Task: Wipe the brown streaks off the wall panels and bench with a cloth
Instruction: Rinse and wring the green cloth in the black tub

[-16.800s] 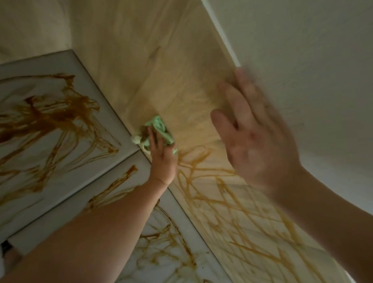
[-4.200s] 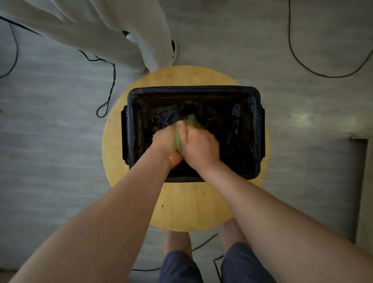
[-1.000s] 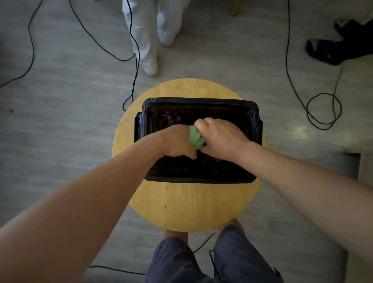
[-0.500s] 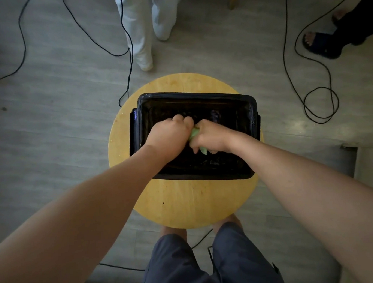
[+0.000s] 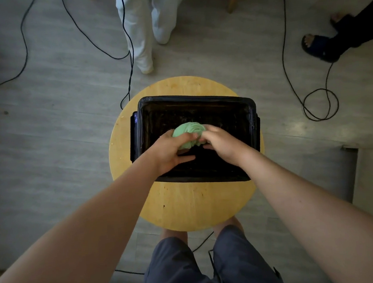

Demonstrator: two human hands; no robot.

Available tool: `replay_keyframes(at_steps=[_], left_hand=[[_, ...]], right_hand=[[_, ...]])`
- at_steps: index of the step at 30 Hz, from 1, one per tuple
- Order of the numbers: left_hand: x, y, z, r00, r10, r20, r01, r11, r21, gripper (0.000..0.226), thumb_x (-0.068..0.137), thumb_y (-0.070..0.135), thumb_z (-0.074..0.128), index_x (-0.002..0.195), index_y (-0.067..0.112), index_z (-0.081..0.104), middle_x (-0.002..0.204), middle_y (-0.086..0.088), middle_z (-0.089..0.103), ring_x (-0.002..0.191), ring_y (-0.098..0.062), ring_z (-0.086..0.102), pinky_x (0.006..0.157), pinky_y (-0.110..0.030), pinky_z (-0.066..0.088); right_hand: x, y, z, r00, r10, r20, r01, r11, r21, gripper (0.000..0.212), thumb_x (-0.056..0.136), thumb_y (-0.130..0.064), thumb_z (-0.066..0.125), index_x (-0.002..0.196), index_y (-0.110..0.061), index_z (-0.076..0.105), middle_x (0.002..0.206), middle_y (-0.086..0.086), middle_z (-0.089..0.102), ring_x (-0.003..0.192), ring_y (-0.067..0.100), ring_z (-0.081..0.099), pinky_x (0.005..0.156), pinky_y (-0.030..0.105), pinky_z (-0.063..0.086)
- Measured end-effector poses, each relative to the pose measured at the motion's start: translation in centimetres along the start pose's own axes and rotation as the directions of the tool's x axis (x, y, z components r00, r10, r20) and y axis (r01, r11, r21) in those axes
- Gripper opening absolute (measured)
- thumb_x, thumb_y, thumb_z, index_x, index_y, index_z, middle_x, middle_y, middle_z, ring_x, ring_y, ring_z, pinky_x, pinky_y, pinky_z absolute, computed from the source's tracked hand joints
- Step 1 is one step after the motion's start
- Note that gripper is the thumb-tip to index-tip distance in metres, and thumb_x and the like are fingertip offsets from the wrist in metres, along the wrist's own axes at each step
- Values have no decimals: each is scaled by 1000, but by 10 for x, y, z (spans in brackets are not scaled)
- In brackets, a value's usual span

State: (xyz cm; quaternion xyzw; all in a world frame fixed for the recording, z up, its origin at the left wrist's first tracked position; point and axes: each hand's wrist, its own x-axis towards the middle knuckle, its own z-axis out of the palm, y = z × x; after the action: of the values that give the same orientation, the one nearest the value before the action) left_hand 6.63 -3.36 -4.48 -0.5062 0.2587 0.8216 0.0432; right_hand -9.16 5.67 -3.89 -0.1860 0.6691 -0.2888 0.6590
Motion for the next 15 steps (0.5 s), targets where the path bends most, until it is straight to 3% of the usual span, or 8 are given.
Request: replay_keyframes(at_steps=[2,5,7,9,12,15], left_hand=[[-1,-5,4,1000,2,7,-1,984,-176,52,91,18,77,137,8,56,134,-18,62,124,-34,62,91,-51,60],[-5,-1,16,996,13,90,10,968,-252,32,97,9,67,127,0,59,121,-23,69,109,-34,70,78,-47,61],[-5,6,17,994,-30,101,40,995,-92,34,92,8,73,123,2,61,118,-19,69,107,-30,70,78,-42,60],[-3,13,13,993,-112,45,104,983,153,50,81,6,85,125,3,62,118,-14,67,108,-24,68,78,-34,60],[-1,19,5,986,-164,-15,153,878,454,47,75,1,88,117,3,66,111,-12,68,102,-21,68,79,-28,60],[-3,23,5,992,-126,9,102,841,531,31,79,-2,82,105,5,66,98,-10,66,89,-18,65,77,-24,56]], right_hand=[[-3,0,7,1000,-16,21,17,998,-57,52,90,-27,45,140,-24,60,150,2,53,136,15,49,118,39,37],[-9,2,12,997,-14,78,47,899,-435,73,78,-33,49,151,-26,50,169,-14,9,152,25,16,123,53,24],[-11,6,3,992,-10,127,84,801,-593,82,82,-19,57,160,-30,35,167,-20,0,153,25,7,124,54,19],[-13,9,-11,990,-3,144,103,715,-692,81,88,-10,56,162,-31,30,168,-18,1,155,24,1,127,50,14],[-17,8,-26,990,-69,127,141,637,-758,83,96,-14,55,166,-27,13,167,-11,12,155,20,11,122,36,28],[-25,5,-20,928,-312,204,340,486,-805,99,93,-12,61,165,-31,-3,164,-3,21,148,19,27,108,33,44]])
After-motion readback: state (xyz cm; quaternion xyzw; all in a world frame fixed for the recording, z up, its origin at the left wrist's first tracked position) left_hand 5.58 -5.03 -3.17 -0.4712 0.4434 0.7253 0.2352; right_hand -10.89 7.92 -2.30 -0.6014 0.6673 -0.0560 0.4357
